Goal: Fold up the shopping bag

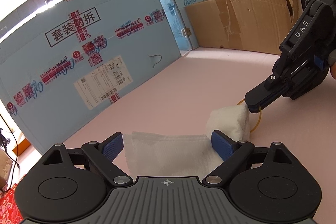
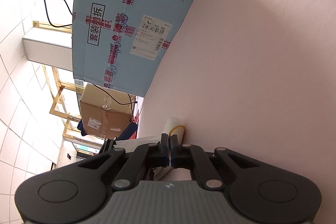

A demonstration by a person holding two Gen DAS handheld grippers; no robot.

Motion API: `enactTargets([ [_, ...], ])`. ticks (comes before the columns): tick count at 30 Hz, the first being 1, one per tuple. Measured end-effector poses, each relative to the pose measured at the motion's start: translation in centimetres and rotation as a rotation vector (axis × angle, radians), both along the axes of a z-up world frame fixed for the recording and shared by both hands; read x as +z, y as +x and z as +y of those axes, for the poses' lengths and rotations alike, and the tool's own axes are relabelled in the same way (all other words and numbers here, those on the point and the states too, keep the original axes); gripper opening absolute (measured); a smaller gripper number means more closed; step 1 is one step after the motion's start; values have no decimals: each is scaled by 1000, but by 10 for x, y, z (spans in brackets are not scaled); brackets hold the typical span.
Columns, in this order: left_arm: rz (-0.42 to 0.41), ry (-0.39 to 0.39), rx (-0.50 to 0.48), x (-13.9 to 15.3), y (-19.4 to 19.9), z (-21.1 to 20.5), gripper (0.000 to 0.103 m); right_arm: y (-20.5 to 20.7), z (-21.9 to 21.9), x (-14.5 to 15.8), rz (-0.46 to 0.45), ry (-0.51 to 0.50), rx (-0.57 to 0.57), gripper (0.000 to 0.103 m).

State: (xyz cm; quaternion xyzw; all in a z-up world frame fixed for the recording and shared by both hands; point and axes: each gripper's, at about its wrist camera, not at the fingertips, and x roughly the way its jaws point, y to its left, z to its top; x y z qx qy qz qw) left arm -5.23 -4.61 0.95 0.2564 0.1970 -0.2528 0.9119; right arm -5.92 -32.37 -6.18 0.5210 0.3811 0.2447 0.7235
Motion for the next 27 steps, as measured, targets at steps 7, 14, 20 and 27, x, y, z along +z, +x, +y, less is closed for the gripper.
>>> enactTargets([
  [7,-22,14,-2,-2,-3,-1,92,5,1,4,-7,-7,14,2],
  [14,-95,78,-33,-3,-11,-11,92,4,-3,13,-30,-70,17,2],
  [20,-222,258,-132,-6,-23,-28,91,11,7,24,-34,-166,87,2],
  [27,-244,255,-158,-10,-23,-24,83,42,31,35,-57,-287,218,2],
])
